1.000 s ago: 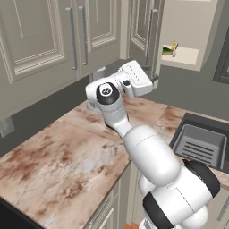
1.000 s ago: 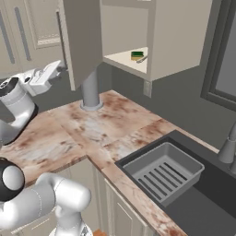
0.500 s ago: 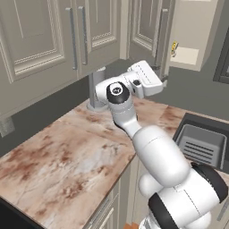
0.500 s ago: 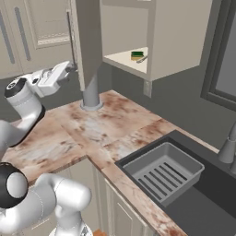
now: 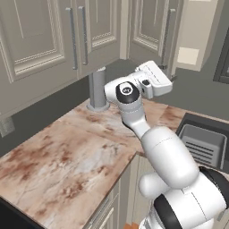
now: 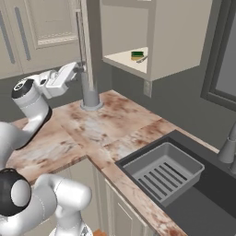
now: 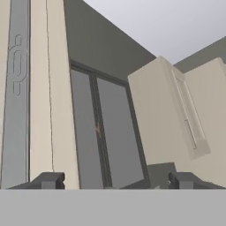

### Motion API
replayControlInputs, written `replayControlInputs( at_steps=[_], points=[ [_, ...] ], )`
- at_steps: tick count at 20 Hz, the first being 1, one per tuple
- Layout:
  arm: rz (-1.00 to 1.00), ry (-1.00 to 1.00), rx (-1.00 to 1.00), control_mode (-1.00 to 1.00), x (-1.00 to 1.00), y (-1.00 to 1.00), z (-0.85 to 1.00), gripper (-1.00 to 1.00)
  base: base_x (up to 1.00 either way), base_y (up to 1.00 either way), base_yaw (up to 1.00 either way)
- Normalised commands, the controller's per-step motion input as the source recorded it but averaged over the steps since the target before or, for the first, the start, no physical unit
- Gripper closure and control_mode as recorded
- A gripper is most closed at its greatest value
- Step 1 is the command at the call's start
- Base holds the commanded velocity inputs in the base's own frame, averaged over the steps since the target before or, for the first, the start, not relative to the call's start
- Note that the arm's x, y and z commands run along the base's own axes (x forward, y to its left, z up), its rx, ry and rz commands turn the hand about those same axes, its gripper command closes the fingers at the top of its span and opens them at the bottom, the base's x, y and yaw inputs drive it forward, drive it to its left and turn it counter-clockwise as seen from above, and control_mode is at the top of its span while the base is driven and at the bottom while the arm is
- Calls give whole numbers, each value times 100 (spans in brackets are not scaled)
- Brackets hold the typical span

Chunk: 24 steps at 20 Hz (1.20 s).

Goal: Pick up the dish brush and sponge from the sink, and place them back in the cabinet, and close the cabinet door.

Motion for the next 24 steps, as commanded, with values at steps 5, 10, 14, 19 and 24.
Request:
replayControlInputs(
  at_steps=[5, 10, 14, 19, 24],
  points=[
    [0, 1, 2, -100, 4, -28, -2, -100, 0, 0, 0],
    [0, 4, 4, -100, 3, -26, -2, -100, 0, 0, 0],
    [0, 7, 4, -100, 4, -20, -2, -100, 0, 0, 0],
    [0, 9, 3, -100, 5, -15, -10, -100, 0, 0, 0],
    [0, 7, 0, -100, 8, -8, -22, -100, 0, 0, 0]
  ],
)
